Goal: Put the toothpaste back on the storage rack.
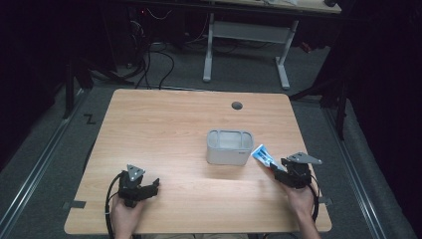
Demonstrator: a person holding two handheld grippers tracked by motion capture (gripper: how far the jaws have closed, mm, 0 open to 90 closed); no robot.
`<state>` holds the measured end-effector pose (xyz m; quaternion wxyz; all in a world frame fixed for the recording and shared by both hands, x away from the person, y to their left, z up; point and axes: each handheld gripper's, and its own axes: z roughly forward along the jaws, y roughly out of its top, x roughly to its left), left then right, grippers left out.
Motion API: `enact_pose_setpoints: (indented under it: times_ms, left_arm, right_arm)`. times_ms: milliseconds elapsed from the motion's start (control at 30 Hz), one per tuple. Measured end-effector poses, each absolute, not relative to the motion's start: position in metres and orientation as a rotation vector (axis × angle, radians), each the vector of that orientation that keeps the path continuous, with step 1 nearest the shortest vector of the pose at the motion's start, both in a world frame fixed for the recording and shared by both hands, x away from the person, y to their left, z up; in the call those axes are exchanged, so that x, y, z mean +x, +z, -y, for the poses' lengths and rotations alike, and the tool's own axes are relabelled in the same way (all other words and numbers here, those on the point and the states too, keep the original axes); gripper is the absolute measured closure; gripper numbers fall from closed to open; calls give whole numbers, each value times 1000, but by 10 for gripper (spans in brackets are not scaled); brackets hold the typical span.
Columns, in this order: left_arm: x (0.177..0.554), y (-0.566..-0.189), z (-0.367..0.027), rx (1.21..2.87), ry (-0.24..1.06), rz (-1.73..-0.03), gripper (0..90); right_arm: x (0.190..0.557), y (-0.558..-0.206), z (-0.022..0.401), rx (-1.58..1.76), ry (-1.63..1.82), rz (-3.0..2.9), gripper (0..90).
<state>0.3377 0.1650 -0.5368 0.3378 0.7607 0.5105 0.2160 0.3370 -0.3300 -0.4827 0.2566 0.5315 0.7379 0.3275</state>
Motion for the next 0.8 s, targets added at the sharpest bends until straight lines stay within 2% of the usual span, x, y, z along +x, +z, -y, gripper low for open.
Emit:
enact_pose_setpoints:
  times_ms: [800]
  left_arm:
    - [338, -537, -165, 1982, 562, -1330, 206]
  right_arm:
    - [376, -477, 314, 1397, 694, -2167, 409]
